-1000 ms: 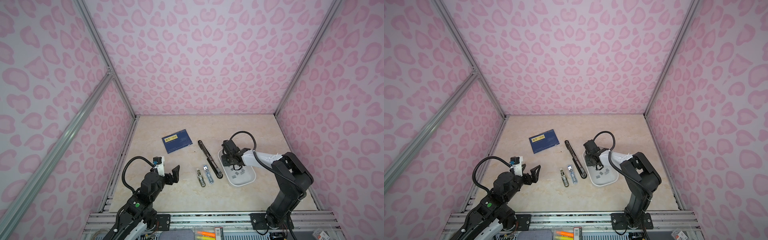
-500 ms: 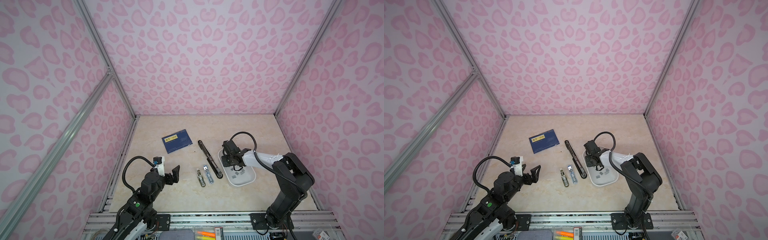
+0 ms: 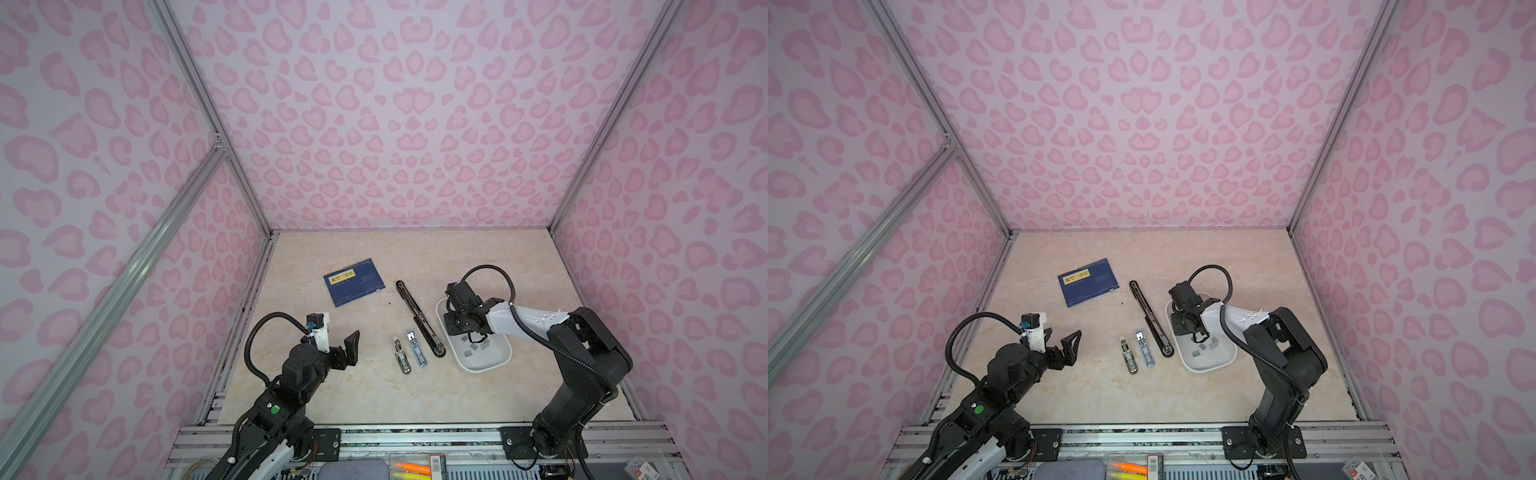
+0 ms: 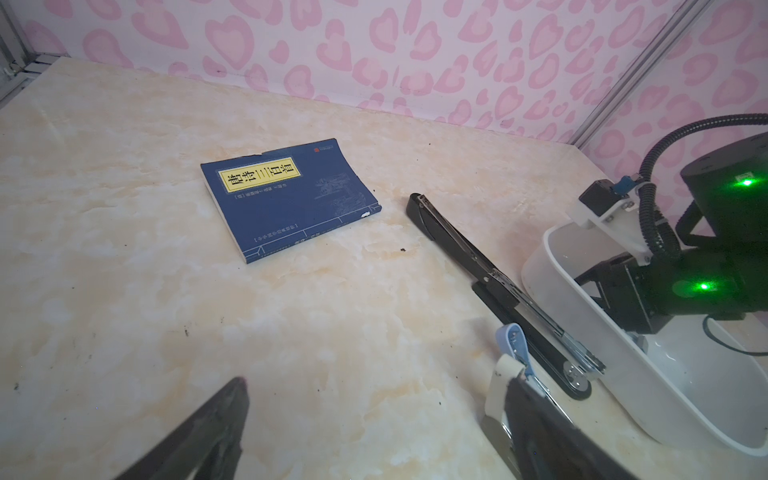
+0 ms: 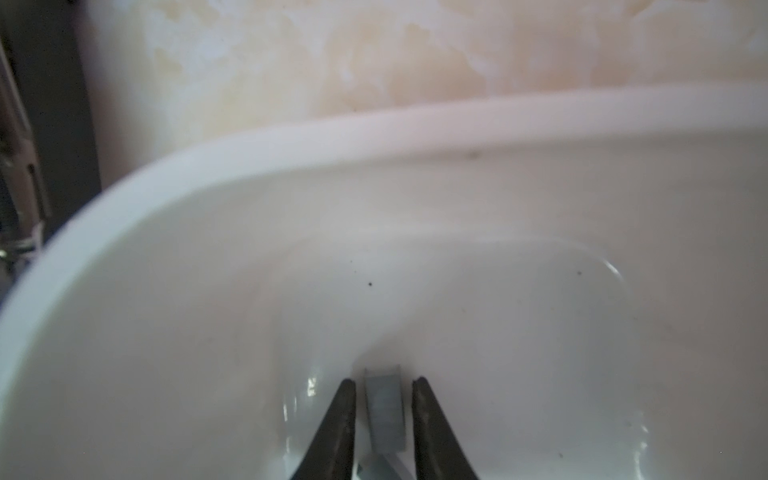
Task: Load the staples into the stapler
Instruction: 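Close the right gripper on a grey staple block in the tray, then lift the staple block and carry it to the white-and-silver stapler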
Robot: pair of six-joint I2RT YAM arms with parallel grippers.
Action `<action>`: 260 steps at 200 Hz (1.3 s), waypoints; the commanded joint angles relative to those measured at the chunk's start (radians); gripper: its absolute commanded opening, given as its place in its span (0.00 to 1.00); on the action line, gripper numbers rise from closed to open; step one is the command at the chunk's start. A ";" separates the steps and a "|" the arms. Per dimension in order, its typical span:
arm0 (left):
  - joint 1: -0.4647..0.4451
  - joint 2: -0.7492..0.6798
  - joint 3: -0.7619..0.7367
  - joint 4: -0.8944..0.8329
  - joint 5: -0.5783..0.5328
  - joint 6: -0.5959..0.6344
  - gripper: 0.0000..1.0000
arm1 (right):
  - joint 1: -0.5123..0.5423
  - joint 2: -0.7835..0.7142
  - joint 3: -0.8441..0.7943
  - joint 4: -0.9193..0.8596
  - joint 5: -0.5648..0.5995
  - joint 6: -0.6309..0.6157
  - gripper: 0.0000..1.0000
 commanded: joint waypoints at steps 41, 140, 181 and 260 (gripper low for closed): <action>0.002 -0.007 0.006 0.024 0.005 -0.002 0.97 | 0.000 0.026 0.003 -0.029 -0.009 0.005 0.20; 0.001 -0.011 0.002 0.025 0.001 -0.003 0.97 | 0.000 0.029 0.005 -0.030 -0.007 0.009 0.13; 0.002 0.035 0.018 0.030 0.006 -0.005 0.97 | -0.001 0.008 0.003 -0.030 0.009 0.011 0.13; 0.001 0.332 0.094 0.055 0.029 -0.019 0.97 | -0.006 -0.077 0.049 -0.107 0.068 0.008 0.11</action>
